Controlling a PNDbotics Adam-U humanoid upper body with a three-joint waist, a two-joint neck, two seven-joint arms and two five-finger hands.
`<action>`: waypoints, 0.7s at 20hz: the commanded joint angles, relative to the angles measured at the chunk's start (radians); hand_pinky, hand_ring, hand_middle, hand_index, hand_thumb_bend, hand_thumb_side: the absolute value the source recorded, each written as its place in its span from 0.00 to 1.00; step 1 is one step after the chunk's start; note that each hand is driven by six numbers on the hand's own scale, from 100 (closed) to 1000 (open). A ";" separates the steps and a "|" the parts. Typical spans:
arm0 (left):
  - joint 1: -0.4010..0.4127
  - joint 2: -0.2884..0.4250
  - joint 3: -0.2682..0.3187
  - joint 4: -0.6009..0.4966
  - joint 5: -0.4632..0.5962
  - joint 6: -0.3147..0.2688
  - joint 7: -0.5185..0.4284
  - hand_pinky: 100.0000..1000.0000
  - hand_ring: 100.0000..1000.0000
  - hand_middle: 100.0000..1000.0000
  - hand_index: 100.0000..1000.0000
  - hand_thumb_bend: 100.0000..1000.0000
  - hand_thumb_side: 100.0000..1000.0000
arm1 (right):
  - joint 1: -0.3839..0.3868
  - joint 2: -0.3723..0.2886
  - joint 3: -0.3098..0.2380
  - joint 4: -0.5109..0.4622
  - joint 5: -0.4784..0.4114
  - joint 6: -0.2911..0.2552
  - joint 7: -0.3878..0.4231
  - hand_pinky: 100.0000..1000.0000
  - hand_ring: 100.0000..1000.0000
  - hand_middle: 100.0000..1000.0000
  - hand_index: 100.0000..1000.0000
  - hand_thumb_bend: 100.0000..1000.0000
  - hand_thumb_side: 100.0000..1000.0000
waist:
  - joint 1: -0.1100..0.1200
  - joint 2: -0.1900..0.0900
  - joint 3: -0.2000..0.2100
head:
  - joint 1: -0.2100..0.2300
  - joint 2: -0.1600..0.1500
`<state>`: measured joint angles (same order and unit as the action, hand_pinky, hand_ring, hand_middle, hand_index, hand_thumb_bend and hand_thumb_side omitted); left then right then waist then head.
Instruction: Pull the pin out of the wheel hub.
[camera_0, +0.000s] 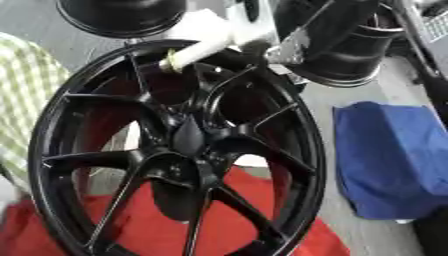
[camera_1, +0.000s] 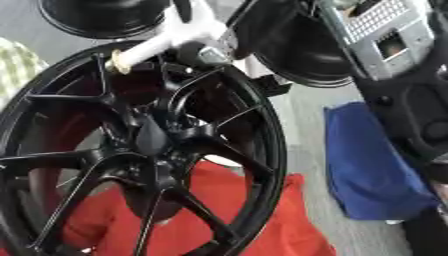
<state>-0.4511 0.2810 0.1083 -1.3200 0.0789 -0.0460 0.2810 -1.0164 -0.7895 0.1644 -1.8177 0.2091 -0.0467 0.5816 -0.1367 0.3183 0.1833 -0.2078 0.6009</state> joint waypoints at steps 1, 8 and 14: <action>-0.003 0.024 0.010 -0.010 0.002 -0.001 0.007 0.53 0.54 0.48 0.64 0.00 0.89 | 0.039 -0.136 -0.099 0.001 -0.028 0.015 -0.079 0.76 0.45 0.17 0.38 0.20 0.00 | 0.005 -0.036 -0.009 | 0.012 -0.008; 0.010 0.043 0.026 -0.008 0.005 -0.001 0.021 0.53 0.54 0.48 0.64 0.00 0.89 | 0.457 -0.366 -0.374 0.063 -0.129 0.058 -0.399 0.69 0.46 0.19 0.39 0.26 0.00 | 0.012 -0.030 -0.046 | 0.063 -0.010; 0.011 0.047 0.039 -0.010 0.011 -0.002 0.037 0.53 0.54 0.48 0.64 0.00 0.89 | 0.840 -0.241 -0.543 0.101 -0.123 0.084 -0.661 0.65 0.47 0.21 0.41 0.27 0.00 | 0.026 -0.020 -0.067 | 0.102 -0.020</action>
<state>-0.4318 0.3004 0.1359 -1.3145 0.0844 -0.0468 0.3115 -0.1768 -1.0316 -0.3305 -1.7193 0.0784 0.0320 -0.0324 -0.1150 0.3140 0.1166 -0.1144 0.5949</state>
